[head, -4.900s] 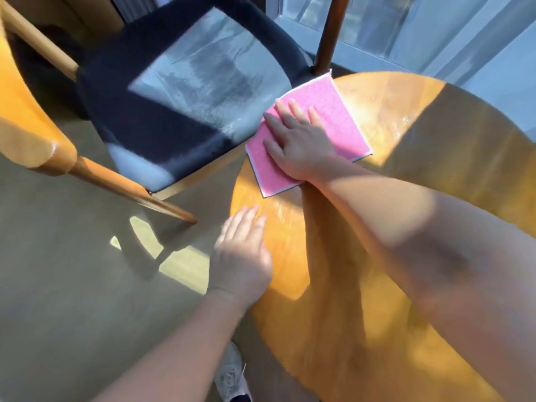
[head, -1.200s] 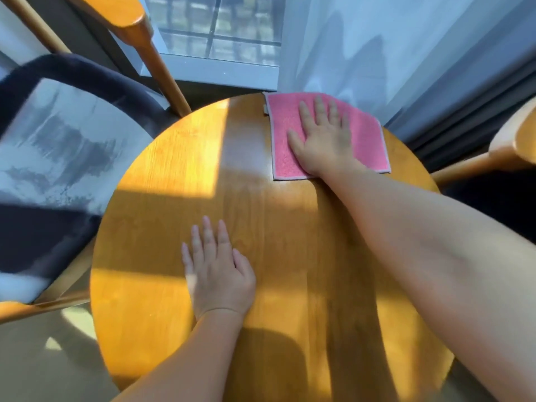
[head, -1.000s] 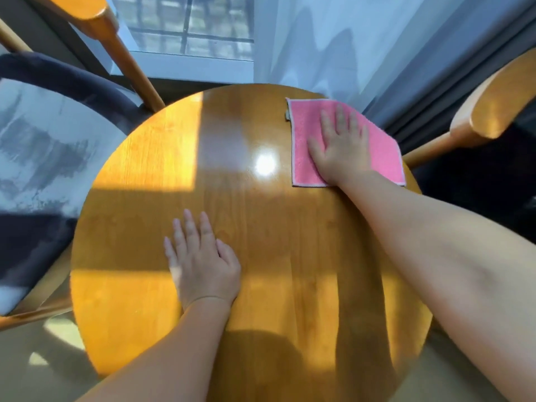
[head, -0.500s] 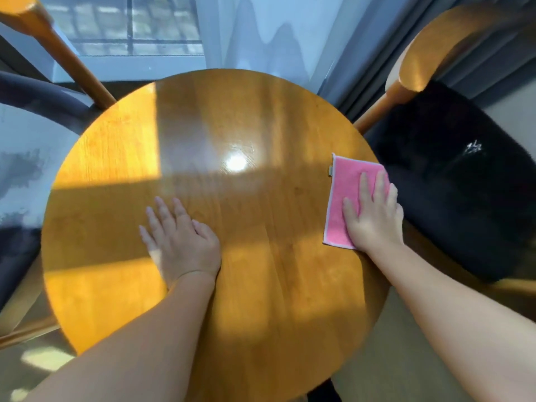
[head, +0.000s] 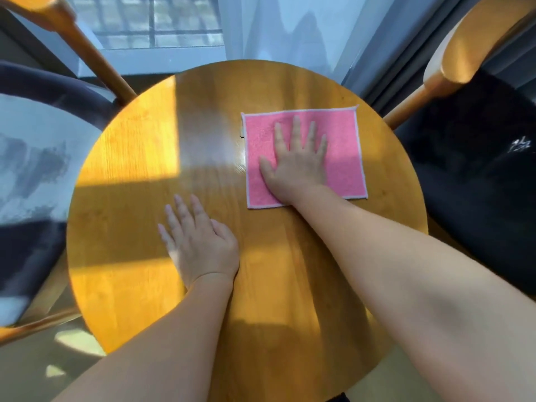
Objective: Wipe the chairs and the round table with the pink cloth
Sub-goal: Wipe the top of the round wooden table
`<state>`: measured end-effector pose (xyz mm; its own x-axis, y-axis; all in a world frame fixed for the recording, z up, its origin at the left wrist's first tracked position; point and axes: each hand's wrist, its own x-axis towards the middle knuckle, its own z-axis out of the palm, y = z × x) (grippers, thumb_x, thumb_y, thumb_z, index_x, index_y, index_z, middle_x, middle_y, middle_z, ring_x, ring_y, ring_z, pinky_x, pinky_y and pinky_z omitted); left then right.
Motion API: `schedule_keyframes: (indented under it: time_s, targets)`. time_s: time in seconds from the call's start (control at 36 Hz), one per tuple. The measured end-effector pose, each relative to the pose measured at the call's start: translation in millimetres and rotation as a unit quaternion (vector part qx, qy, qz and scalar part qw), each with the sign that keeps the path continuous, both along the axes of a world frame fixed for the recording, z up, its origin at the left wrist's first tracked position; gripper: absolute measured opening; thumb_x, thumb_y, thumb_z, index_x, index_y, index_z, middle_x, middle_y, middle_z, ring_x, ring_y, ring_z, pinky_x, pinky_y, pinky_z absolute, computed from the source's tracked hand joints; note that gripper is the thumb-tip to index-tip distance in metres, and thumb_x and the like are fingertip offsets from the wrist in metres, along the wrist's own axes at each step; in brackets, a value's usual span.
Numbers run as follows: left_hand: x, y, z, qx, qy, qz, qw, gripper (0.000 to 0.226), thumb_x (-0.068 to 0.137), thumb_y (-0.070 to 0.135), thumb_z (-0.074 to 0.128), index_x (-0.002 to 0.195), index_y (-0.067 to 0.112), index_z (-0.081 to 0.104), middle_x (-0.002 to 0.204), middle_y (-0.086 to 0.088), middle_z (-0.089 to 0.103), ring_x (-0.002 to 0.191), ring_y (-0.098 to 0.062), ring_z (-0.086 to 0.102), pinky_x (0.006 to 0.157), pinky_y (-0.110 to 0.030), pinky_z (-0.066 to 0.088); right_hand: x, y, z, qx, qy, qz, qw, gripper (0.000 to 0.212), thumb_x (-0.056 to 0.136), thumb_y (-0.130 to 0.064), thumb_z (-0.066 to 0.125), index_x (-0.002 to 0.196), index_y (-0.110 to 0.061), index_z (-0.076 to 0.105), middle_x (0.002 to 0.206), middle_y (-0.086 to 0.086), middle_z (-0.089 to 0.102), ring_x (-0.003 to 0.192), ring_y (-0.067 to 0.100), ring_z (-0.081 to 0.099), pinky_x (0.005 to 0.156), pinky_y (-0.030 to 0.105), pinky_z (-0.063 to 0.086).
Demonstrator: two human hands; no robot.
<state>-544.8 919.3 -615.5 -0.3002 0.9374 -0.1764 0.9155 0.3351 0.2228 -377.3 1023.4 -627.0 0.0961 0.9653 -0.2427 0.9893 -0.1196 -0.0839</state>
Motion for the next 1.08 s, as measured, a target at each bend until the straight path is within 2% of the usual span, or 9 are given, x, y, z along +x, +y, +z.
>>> schedule_keyframes:
  time_s: [0.28,0.56,0.61,0.67,0.75,0.83,0.94,1.03,1.08]
  targets:
    - [-0.8,-1.8,-3.8,0.018,0.005,0.003,1.0,0.064,0.086,0.029,0.026,0.146,0.008,0.028,0.156,-0.012,0.017,0.144,-0.027,0.008,0.116,-0.044,-0.002,37.1,-32.0,-0.8,-0.001,0.007,0.03,1.0,0.08,0.084,-0.071,0.01,0.154,-0.034,-0.001,0.164,0.004,-0.007,0.148,0.039,-0.009,0.115,0.057,-0.009]
    - [-2.5,-2.2,-8.8,0.038,0.006,0.001,0.999,0.06,0.089,0.028,0.028,0.146,0.008,0.028,0.156,-0.011,0.017,0.144,-0.026,0.009,0.116,-0.044,-0.001,130.8,-121.9,-5.0,-0.009,-0.041,-0.103,0.994,0.079,0.086,-0.074,0.006,0.154,-0.034,-0.004,0.164,0.004,-0.005,0.148,0.037,-0.008,0.117,0.057,-0.005]
    - [-3.1,-2.4,-10.0,0.045,0.005,-0.001,0.999,0.06,0.089,0.027,0.03,0.146,0.008,0.029,0.156,-0.011,0.018,0.144,-0.026,0.009,0.115,-0.044,0.0,139.1,-143.1,-2.0,0.004,-0.039,-0.132,0.99,0.079,0.088,-0.073,0.009,0.155,-0.031,0.001,0.164,0.006,0.0,0.148,0.039,-0.002,0.116,0.06,0.007]
    - [-3.5,-2.8,-11.2,0.049,0.002,0.0,0.999,0.06,0.089,0.028,0.029,0.146,0.009,0.029,0.157,-0.01,0.017,0.144,-0.025,0.009,0.115,-0.043,-0.001,141.2,-163.8,0.3,0.014,-0.029,-0.165,0.986,0.079,0.089,-0.071,0.011,0.154,-0.028,0.004,0.163,0.008,0.004,0.142,0.042,0.015,0.108,0.059,0.03]
    - [-4.4,-2.0,-11.6,0.055,-0.003,0.0,0.998,0.06,0.089,0.028,0.028,0.146,0.009,0.029,0.157,-0.01,0.017,0.144,-0.025,0.009,0.115,-0.043,-0.001,136.0,-190.1,0.6,0.044,-0.003,-0.218,0.975,0.077,0.09,-0.067,0.019,0.153,-0.024,0.007,0.159,0.01,0.01,0.116,0.042,0.045,0.087,0.049,0.047]
    - [-4.4,-2.3,-8.6,0.047,-0.02,-0.002,0.999,0.057,0.092,0.026,0.03,0.146,0.009,0.028,0.157,-0.011,0.016,0.145,-0.025,0.007,0.115,-0.043,-0.002,131.5,-212.5,3.3,0.038,0.014,-0.269,0.962,0.077,0.092,-0.061,0.029,0.152,-0.017,0.01,0.141,0.02,0.034,0.101,0.042,0.056,0.08,0.047,0.048]
    - [-7.2,-1.5,2.6,0.021,-0.055,-0.006,0.998,0.056,0.094,0.024,0.036,0.147,0.009,0.026,0.158,-0.01,0.013,0.145,-0.023,0.005,0.115,-0.042,-0.003,132.4,-241.9,10.8,-0.01,0.03,-0.304,0.952,0.076,0.095,-0.054,0.029,0.151,-0.006,0.011,0.119,0.018,0.058,0.096,0.041,0.062,0.077,0.044,0.047]
    - [-10.9,-4.4,25.1,0.02,-0.077,-0.015,0.997,0.052,0.092,0.021,0.042,0.141,0.006,0.036,0.154,-0.015,0.023,0.143,-0.026,0.014,0.115,-0.042,0.006,135.3,-258.9,27.0,-0.087,0.029,-0.303,0.949,0.07,0.097,-0.054,0.021,0.151,-0.009,0.015,0.1,0.008,0.065,0.09,0.035,0.064,0.062,0.034,0.041]
    - [-10.5,-10.7,47.2,0.031,-0.082,-0.038,0.995,0.047,0.09,0.017,0.046,0.135,0.003,0.044,0.146,-0.019,0.035,0.138,-0.028,0.024,0.111,-0.042,0.016,136.1,-266.9,46.0,-0.105,0.035,-0.302,0.947,0.059,0.097,-0.052,0.025,0.14,-0.013,0.032,0.08,-0.001,0.059,0.071,0.025,0.061,0.052,0.031,0.034]
